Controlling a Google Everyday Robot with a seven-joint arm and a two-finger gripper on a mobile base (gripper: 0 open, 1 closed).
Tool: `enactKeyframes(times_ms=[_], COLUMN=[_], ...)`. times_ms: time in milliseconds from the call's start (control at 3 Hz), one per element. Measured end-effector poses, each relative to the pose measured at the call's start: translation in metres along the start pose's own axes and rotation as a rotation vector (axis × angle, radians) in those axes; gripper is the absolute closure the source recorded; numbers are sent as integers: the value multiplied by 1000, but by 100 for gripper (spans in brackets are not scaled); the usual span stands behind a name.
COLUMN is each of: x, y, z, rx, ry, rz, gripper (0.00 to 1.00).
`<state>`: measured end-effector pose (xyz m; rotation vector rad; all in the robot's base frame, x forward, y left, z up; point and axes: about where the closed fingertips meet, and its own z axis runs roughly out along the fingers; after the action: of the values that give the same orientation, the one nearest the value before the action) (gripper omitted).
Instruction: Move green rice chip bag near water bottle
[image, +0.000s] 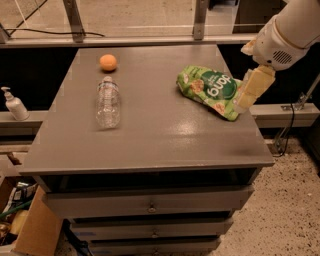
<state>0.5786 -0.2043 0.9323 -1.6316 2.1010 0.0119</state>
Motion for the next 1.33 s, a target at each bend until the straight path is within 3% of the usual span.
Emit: enactKeyframes(times_ms=[667,1000,1333], x=[-4,-11,-18], y=[-11,-32,-48], z=[19,43,71], rx=[10,20,-7], ry=[-37,-77,-98], rz=[32,66,102], gripper=[0,0,0])
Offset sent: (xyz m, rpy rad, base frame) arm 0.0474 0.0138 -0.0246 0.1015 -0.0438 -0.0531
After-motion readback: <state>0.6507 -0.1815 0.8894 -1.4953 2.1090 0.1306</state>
